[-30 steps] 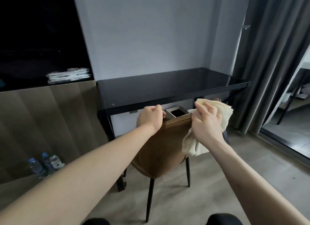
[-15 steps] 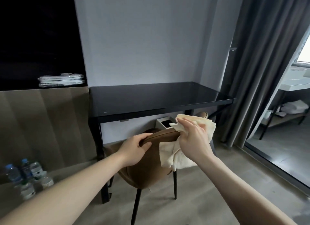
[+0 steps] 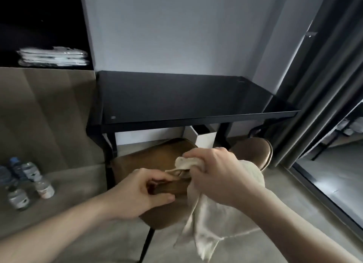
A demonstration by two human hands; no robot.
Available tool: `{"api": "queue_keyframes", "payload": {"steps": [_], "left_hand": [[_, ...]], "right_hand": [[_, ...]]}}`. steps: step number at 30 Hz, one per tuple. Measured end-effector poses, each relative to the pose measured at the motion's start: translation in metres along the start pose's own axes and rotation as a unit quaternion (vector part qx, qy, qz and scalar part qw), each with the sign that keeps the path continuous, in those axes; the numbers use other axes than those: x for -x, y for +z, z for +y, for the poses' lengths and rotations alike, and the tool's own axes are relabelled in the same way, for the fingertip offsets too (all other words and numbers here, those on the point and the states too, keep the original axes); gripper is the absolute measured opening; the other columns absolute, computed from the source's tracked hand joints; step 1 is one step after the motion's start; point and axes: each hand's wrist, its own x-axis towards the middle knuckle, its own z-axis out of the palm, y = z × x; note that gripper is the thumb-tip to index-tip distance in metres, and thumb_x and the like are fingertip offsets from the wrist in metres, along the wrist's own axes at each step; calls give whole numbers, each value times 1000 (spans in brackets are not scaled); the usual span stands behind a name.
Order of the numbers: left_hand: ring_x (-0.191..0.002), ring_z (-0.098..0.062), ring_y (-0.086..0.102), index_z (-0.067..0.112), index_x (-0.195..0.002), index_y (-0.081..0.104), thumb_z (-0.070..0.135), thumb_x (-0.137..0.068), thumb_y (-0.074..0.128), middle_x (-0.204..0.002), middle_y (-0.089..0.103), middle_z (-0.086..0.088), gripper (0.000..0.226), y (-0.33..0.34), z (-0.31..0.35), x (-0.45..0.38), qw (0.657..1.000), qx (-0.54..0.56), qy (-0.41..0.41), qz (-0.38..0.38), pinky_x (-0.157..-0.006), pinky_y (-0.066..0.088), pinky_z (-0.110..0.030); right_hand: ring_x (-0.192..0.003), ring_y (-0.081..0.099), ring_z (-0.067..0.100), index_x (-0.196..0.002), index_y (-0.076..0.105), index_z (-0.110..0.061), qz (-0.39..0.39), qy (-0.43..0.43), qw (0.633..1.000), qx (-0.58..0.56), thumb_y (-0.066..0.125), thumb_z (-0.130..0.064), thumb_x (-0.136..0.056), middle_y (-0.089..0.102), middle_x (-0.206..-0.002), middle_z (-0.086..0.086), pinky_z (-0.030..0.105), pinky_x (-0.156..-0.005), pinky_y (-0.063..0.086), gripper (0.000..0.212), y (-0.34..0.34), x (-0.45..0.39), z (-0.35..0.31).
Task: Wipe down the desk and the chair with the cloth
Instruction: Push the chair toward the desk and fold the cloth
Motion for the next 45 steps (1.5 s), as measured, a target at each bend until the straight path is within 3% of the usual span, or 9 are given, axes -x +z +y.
{"api": "queue_keyframes", "payload": {"steps": [3,5,9,16,20,30,36,40,45], "left_hand": [[-117,-8,72,48,-125,76,43,-83,88,-121,77,17,43,3,-6,-1,996,65,-57,20,-106,56,-43],[-115,-4,72,43,-125,77,35,-84,90,-120,77,20,44,2,4,1,994,58,-94,18,-105,56,-41],[-99,0,74,46,-114,78,50,-82,84,-104,78,23,33,-21,49,2,983,-19,-182,-7,-91,59,-37],[-103,1,67,46,-104,77,35,-86,71,-102,75,26,21,-68,155,-1,947,-119,-299,3,-95,56,-30],[-113,4,62,40,-121,74,36,-91,69,-124,67,29,31,-90,206,-10,965,-145,-221,5,-101,50,-23],[-147,15,11,53,-158,20,63,-76,78,-160,16,39,101,-219,247,8,978,-189,-81,-47,-120,17,-19],[-105,0,58,41,-131,62,54,-90,78,-117,68,25,46,-325,200,24,976,-198,-47,84,-99,45,-33],[-89,0,70,38,-108,74,40,-89,85,-93,76,22,22,-397,176,34,989,-75,-101,84,-77,55,-29],[-81,-2,70,26,-95,80,25,-88,89,-89,79,4,12,-463,135,25,979,42,-170,106,-75,53,-31]], "right_hand": [[-118,55,-2,-146,53,-53,-15,-17,1000,7,50,-61,-98,66,-127,-31,11,-83,38,49,-7,5,15],[-133,46,-2,-155,40,-55,-81,-2,997,10,42,-83,-92,54,-145,-36,27,-106,39,69,-21,12,31],[-141,40,0,-146,56,-51,-170,43,984,4,45,-99,-77,46,-140,-40,41,-128,22,85,-52,17,71],[-119,62,17,-127,76,-33,-234,33,971,-31,55,-67,-96,76,-121,-14,41,-106,49,51,-82,8,63],[-106,64,17,-110,71,-35,-279,55,957,-52,58,-54,-99,68,-102,-18,35,-88,48,25,-119,-13,37],[-72,61,5,-82,70,-27,-263,76,939,-207,70,-51,-99,68,-81,-3,23,-66,46,30,-205,-131,-110],[-90,75,14,-106,78,-21,-263,76,920,-281,72,-45,-100,77,-99,1,25,-75,59,25,-196,-205,-212],[-115,72,12,-136,63,-27,-295,92,846,-435,82,-31,-94,73,-125,-4,32,-91,62,46,-176,-232,-244],[-124,69,17,-140,59,-27,-268,88,831,-479,95,-26,-81,71,-129,-4,45,-100,62,69,-132,-274,-275]]}}
